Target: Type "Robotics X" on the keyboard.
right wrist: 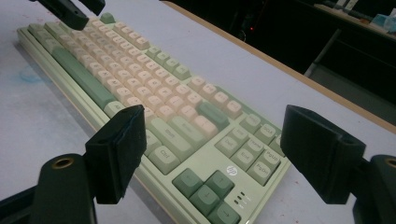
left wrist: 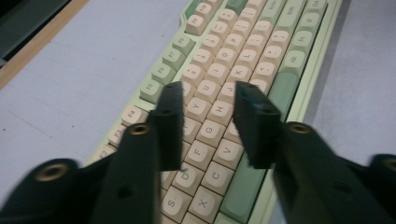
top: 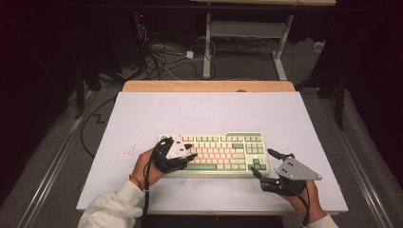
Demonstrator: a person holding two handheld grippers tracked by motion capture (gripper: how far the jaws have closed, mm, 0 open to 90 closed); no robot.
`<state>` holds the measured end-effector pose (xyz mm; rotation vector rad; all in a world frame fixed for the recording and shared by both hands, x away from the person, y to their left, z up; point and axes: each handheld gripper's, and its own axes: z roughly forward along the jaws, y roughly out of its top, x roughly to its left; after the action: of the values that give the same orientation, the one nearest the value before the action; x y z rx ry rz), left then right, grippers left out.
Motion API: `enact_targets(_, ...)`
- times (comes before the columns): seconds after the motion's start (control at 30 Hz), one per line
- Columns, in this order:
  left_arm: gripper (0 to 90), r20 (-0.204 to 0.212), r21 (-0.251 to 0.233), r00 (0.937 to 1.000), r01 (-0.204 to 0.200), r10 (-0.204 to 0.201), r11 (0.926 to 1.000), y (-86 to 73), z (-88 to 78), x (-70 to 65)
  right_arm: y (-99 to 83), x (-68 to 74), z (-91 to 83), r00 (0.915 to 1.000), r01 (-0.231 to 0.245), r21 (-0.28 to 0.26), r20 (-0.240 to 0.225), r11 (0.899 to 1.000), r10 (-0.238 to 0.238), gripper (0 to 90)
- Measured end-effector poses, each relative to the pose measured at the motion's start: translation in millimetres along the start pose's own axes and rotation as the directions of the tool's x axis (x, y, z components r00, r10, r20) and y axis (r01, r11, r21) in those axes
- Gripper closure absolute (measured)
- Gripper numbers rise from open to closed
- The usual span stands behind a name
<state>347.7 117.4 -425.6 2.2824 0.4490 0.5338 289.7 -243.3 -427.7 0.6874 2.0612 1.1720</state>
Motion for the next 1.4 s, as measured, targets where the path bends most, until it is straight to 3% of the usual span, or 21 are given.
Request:
enact_targets(0.13,32.8,-0.069,-0.038,0.9975,0.010,-0.013,0.9992,-7.4,-6.9,-1.2,0.4,-0.4,0.2,1.0000,-0.005,0.003,-0.003,1.000,0.005,23.5)
enact_targets(0.27,23.9,-0.098,-0.065,0.9941,0.040,-0.046,0.9971,-17.0,-13.9,0.5,0.9,-1.1,0.2,1.0000,-0.003,0.003,-0.005,1.000,0.003,23.6)
enact_targets(0.4,19.4,-0.146,-0.120,0.9859,0.063,-0.081,0.9908,-29.8,-23.2,0.6,2.3,-2.1,1.2,1.0000,-0.002,0.006,-0.009,1.000,0.003,24.7)
enact_targets(0.5,19.2,-0.161,-0.133,0.9824,0.074,-0.095,0.9883,-39.3,-29.0,-0.2,4.2,-2.7,2.8,0.9999,0.004,0.010,-0.014,1.000,-0.004,26.7)
enact_targets(0.73,19.1,-0.169,-0.117,0.9806,0.080,-0.099,0.9899,-60.0,-42.0,-6.6,10.4,-3.8,9.0,0.9988,0.015,0.022,-0.048,1.000,-0.014,40.1)
enact_targets(0.9,19.1,-0.174,-0.101,0.9772,0.105,-0.122,0.9893,-73.1,-48.0,-9.9,16.4,-4.5,16.4,0.9954,0.012,0.041,-0.096,0.999,-0.008,61.8)
enact_targets(1.1,19.2,-0.160,-0.090,0.9729,0.154,-0.167,0.9839,-88.0,-51.9,-11.3,21.6,-0.9,30.2,0.9830,0.027,0.093,-0.183,0.995,-0.010,86.3)
enact_targets(1.27,19.2,-0.157,-0.084,0.9711,0.169,-0.180,0.9821,-92.4,-52.7,-13.5,29.4,3.4,45.1,0.9766,0.047,0.118,-0.214,0.992,-0.021,90.0)
enact_targets(1.4,19.2,-0.161,-0.082,0.9727,0.155,-0.167,0.9845,-92.3,-52.1,-13.6,36.9,7.2,59.2,0.9729,0.062,0.125,-0.229,0.990,-0.032,90.0)
